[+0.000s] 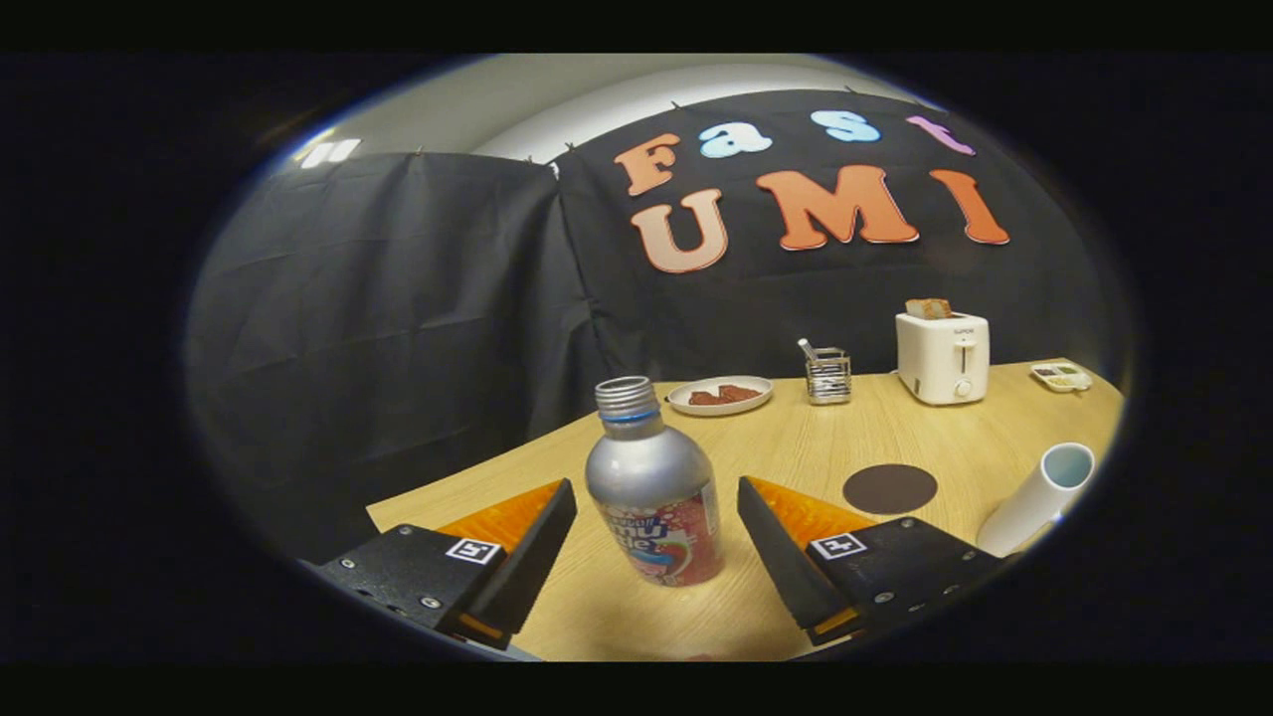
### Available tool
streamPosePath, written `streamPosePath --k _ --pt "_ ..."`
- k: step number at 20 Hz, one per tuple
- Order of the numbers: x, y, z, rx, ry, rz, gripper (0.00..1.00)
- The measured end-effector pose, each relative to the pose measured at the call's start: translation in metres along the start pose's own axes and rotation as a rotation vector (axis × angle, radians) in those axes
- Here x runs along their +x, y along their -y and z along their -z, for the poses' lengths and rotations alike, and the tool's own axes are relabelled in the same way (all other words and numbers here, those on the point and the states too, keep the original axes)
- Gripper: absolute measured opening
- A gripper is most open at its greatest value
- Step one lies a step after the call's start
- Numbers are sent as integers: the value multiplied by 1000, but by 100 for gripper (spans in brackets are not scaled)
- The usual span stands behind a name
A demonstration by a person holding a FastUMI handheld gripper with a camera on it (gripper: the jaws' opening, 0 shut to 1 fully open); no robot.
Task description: Take the bottle from table, then pour the juice into the cup, finally place the bottle on the coaster
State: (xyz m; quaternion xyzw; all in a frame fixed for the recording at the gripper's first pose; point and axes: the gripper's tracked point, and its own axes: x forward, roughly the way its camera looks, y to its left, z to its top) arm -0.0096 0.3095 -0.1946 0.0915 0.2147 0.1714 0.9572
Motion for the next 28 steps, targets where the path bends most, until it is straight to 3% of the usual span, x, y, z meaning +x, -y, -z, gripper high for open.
streamPosePath --k 11,20,28 --pt "26 2 21 -46 -80 65 81" --pt "-1 28 -22 54 27 106 77" --pt "-37 64 -38 219 57 136 77"
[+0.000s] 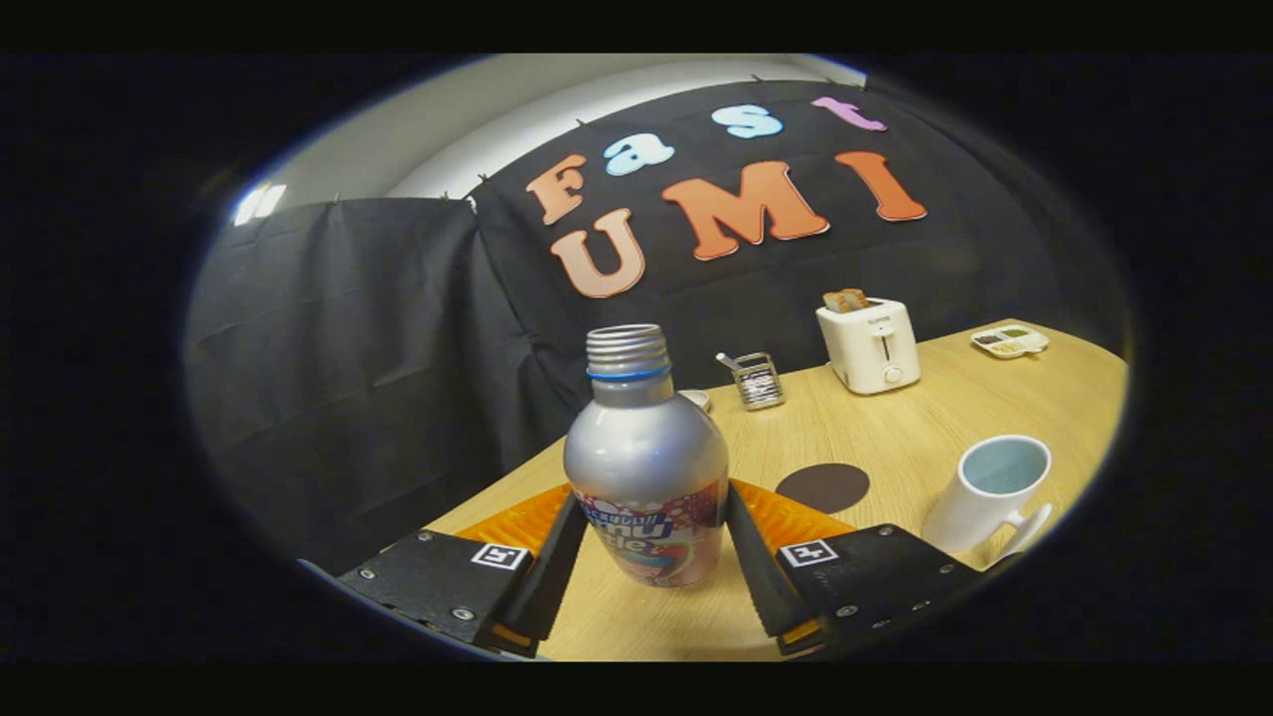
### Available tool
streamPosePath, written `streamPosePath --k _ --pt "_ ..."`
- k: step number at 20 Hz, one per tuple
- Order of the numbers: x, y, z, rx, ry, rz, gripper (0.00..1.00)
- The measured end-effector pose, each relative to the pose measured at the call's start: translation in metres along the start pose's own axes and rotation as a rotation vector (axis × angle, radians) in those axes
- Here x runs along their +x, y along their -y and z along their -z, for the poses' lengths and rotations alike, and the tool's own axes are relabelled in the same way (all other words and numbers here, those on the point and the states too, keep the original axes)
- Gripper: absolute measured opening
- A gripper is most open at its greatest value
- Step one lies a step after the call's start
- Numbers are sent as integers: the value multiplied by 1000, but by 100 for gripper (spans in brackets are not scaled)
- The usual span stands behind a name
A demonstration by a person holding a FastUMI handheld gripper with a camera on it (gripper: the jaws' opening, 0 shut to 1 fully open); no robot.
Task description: Take the bottle from table, then pour the juice into the cup, finally place the bottle on the coaster
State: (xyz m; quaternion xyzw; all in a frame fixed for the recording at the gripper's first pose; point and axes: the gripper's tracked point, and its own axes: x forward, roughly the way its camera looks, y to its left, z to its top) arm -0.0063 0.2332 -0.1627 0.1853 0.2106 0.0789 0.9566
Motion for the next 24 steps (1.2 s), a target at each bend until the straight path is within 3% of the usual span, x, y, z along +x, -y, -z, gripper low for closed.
streamPosePath --k 14,24 --pt "-30 54 8 482 -57 -13 75" --pt "-30 65 17 715 -94 -55 74"
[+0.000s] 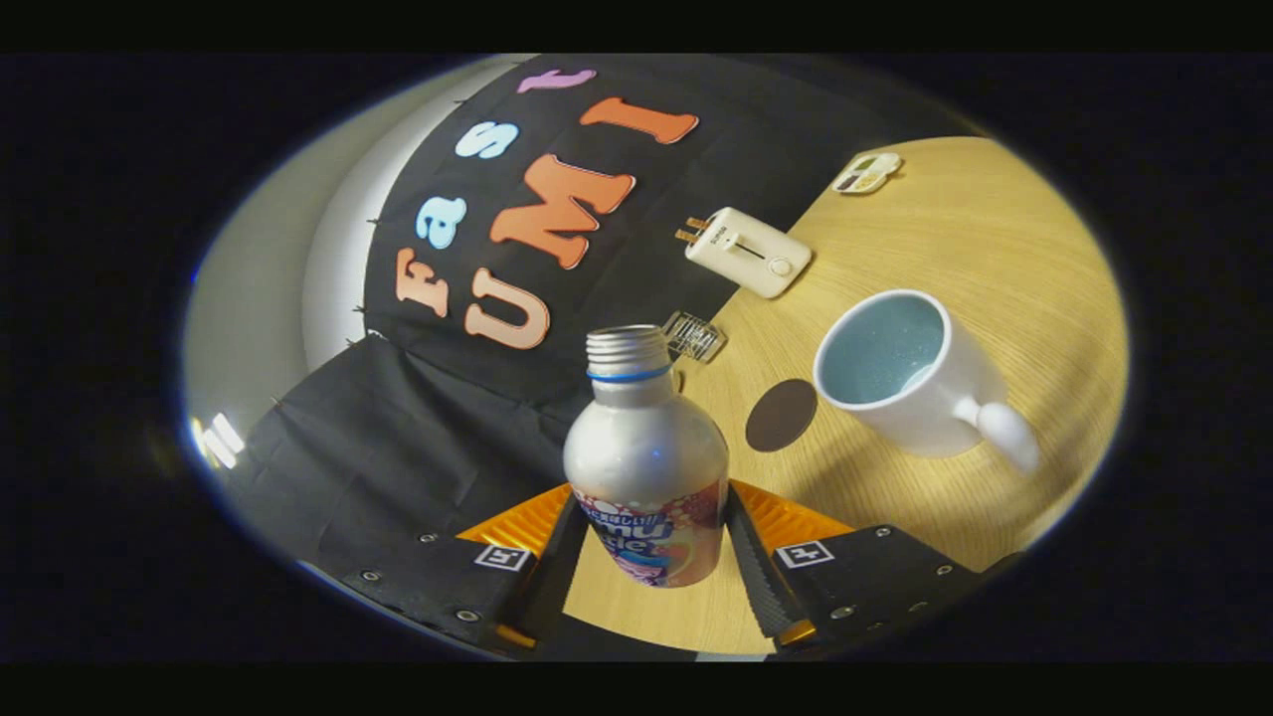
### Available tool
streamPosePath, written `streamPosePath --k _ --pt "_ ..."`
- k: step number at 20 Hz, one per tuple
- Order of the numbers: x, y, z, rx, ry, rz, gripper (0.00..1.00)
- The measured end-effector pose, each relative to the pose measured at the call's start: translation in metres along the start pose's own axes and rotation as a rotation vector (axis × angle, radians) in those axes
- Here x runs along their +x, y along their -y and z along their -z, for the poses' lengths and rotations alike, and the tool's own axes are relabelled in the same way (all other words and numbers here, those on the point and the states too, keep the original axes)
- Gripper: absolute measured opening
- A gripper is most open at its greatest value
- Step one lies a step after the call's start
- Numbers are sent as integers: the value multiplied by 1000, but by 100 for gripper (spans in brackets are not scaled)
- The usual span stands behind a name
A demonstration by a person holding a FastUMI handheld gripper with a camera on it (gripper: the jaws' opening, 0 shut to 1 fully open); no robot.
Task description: Take the bottle from table, then pour the juice into the cup, finally place the bottle on the coaster
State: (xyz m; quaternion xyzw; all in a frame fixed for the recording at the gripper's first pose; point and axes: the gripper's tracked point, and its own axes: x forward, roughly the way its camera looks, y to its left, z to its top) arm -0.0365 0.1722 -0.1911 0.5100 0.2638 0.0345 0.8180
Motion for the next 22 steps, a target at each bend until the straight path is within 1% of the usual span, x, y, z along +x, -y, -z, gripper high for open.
streamPosePath --k 9,13,20,22 --pt "-5 5 0 233 -30 -42 74" --pt "-8 3 2 343 -51 -77 74" --pt "-9 -11 2 465 -66 -120 74" --pt "-9 -13 -1 490 -52 -125 74"
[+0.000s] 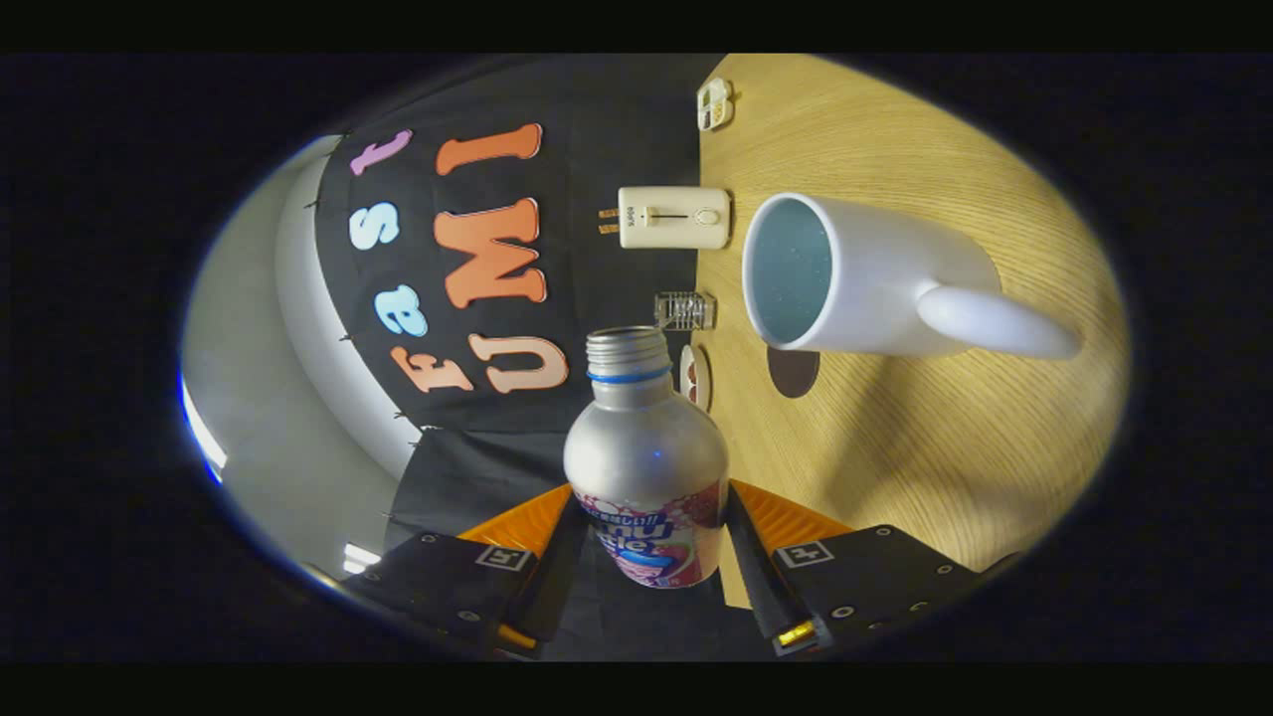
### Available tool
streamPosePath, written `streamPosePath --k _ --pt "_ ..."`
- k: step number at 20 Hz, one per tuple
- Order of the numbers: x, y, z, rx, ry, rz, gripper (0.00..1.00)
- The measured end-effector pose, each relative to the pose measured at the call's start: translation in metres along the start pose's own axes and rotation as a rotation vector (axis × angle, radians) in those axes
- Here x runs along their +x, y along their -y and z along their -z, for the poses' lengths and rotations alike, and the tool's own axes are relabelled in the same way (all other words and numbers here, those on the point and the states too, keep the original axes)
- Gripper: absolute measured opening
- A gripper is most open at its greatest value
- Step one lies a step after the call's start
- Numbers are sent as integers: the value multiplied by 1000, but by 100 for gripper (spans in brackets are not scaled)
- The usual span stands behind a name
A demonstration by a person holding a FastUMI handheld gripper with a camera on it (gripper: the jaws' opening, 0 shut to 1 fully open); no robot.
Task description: Take the bottle from table, then pour the juice into the cup, finally place the bottle on the coaster
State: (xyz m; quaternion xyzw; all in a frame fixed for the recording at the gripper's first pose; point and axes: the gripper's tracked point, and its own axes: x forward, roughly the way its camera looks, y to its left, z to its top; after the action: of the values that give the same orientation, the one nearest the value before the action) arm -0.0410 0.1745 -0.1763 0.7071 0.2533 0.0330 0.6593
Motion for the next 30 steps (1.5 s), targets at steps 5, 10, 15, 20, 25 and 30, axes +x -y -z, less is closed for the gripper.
streamPosePath --k 5,10,15,20,25,30 --pt "5 -11 2 70 7 -29 74" --pt "10 -14 0 133 20 -45 74" --pt "12 -17 -8 206 46 -70 74" --pt "13 -16 -24 273 85 -98 74" --pt "15 -14 -27 332 84 -107 74" --pt "17 -17 -26 353 87 -116 74"
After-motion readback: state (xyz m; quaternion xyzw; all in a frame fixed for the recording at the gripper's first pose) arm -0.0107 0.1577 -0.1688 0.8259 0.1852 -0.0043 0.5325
